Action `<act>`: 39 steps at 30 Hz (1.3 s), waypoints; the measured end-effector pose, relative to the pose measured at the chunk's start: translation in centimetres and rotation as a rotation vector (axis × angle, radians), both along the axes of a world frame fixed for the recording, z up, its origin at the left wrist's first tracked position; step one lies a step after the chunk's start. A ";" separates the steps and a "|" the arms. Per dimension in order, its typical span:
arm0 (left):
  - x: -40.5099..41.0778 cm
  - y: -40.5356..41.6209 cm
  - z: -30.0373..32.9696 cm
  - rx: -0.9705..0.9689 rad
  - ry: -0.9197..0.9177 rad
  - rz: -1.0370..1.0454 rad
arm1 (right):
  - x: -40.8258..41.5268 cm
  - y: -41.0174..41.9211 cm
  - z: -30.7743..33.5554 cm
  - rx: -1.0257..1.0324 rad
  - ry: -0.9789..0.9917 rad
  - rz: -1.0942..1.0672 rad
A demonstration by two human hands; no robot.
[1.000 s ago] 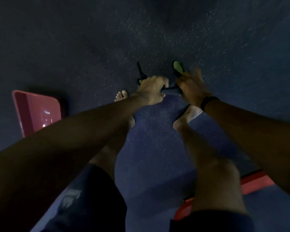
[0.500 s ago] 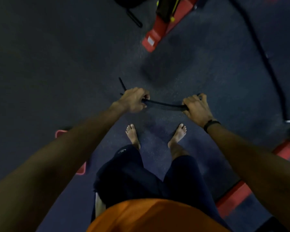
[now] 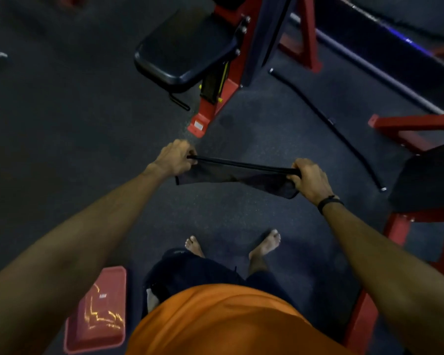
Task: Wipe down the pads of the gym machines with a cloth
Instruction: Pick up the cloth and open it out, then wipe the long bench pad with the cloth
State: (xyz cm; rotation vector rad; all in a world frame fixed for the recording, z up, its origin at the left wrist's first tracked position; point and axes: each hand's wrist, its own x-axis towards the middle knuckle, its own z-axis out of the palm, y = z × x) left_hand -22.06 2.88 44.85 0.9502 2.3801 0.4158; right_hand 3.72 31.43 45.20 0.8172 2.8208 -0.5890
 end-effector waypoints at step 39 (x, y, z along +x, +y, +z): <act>14.1 13.7 22.5 0.218 0.462 -0.028 | 19.1 10.0 19.7 -0.055 0.374 -0.235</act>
